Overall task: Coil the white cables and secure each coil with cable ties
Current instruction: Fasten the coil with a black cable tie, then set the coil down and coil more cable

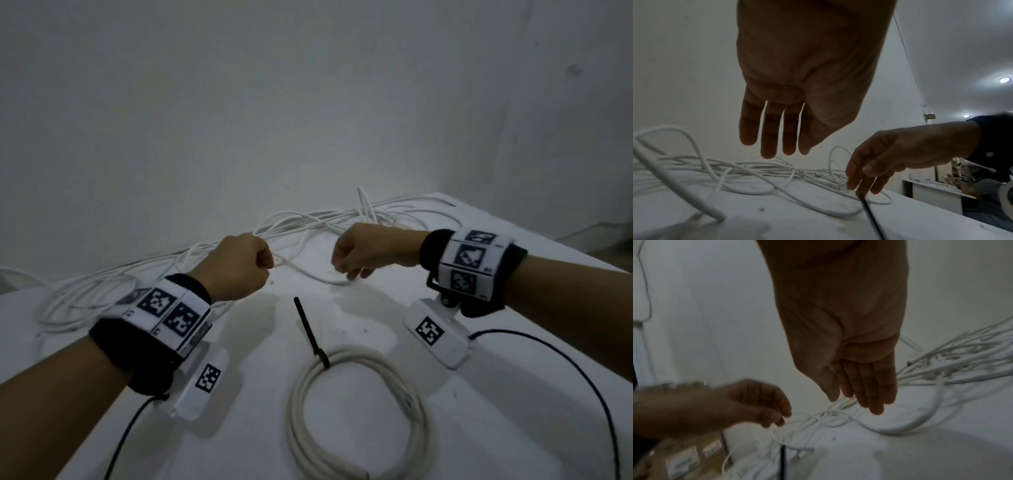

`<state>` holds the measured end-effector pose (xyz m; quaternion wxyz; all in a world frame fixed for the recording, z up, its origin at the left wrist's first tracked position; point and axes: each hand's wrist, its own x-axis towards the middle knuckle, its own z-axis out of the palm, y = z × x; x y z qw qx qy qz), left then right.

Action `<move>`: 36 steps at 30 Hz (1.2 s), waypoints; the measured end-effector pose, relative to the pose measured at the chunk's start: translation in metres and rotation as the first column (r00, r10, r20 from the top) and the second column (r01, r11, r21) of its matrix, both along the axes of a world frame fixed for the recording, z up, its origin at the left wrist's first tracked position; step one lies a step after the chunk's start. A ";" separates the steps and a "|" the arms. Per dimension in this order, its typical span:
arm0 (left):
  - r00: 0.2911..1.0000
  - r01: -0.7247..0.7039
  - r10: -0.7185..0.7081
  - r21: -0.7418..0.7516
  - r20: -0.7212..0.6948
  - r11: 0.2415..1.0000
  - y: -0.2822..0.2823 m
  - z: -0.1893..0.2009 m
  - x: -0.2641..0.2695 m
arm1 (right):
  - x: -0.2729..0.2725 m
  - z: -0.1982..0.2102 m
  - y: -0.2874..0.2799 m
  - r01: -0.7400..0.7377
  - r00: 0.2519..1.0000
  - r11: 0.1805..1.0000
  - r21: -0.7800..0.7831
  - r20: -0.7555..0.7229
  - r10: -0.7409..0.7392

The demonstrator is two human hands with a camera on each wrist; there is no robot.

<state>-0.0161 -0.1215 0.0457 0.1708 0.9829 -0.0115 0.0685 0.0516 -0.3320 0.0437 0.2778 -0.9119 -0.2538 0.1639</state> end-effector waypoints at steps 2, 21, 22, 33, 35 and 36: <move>0.999 -0.017 0.018 0.029 -0.035 0.999 0.017 0.001 0.016 | 0.021 -0.012 0.034 -0.055 0.990 0.972 -0.229 0.114 0.083; 0.945 0.163 -0.092 -0.208 0.313 0.964 0.013 0.067 -0.026 | -0.033 0.166 0.037 -0.135 0.708 0.973 0.185 0.705 -0.036; 0.909 0.201 -0.069 -0.286 0.412 0.937 0.006 0.075 -0.027 | -0.043 0.184 0.034 -0.163 0.696 0.951 0.263 0.714 -0.079; 0.813 0.325 0.227 -0.741 0.537 0.588 -0.001 0.143 -0.057 | -0.072 0.138 -0.014 0.026 0.995 0.954 0.298 0.083 -0.054; 0.859 0.282 0.214 -0.778 0.465 0.561 -0.003 0.129 -0.070 | -0.083 0.124 -0.014 0.068 0.998 0.899 0.433 -0.032 -0.060; 0.883 0.269 0.192 -0.796 0.429 0.543 -0.003 0.120 -0.079 | -0.087 0.120 -0.014 0.120 0.992 0.848 0.516 -0.088 -0.087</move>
